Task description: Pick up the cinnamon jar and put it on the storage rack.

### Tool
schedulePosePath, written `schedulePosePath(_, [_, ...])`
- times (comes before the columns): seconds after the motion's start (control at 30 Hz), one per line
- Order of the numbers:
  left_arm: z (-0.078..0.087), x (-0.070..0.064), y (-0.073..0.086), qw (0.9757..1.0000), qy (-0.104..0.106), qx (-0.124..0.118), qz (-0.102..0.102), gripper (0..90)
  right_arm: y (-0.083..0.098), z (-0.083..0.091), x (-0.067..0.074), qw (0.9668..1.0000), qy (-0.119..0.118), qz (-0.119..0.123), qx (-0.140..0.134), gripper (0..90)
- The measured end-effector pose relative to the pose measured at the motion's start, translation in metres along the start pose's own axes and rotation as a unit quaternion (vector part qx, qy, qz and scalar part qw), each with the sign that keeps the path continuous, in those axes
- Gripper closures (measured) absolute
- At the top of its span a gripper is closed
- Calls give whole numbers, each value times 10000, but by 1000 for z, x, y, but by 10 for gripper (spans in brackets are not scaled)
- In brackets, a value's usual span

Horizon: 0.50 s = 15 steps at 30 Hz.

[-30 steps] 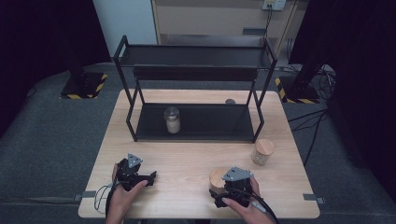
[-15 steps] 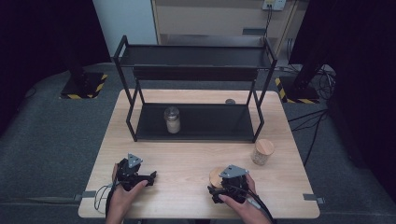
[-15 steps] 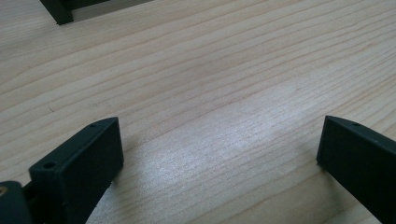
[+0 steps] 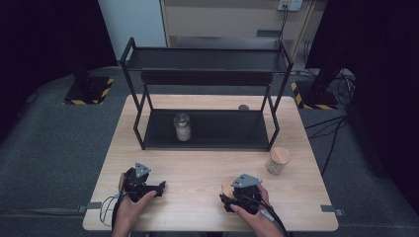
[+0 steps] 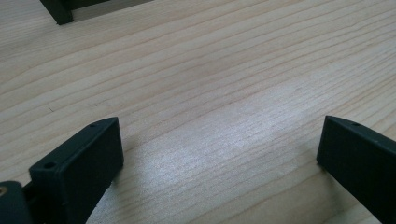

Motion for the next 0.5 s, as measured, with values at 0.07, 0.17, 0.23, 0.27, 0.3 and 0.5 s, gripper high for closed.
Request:
schedulePosePath(0.07, [0, 0, 0, 10000, -1, 0, 0, 0, 0, 1, -1, 10000, 60, -18, 6, 251])
schedulePosePath(0.17, [0, 0, 0, 10000, 0, 1, 1, 0, -4, 5, -4, 9999, 94, -77, -78, 251])
schedulePosePath(0.23, [0, 0, 0, 10000, 0, 0, 1, 0, -7, 7, -6, 9998, 114, -89, -106, 251])
schedulePosePath(0.27, [0, 0, 0, 10000, 0, 0, 2, 0, -9, 8, -6, 9998, 114, -74, -108, 251])
schedulePosePath(0.3, [0, 0, 0, 10000, 0, 0, 1, 0, -10, 9, -7, 9999, 121, -61, -108, 251])
schedulePosePath(0.5, [0, 0, 0, 10000, 0, 0, 1, 0, -17, 11, -9, 9998, 142, -22, -120, 251])
Point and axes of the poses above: each handheld gripper's, and its own axes: z roughly backward along the jaws, y roughly out of its underside, x roughly to its left, the point moved 8 cm from there along -z, roughly forward along the jaws, and after that the axes turned 4 degrees about y, right-handed, at the moved point
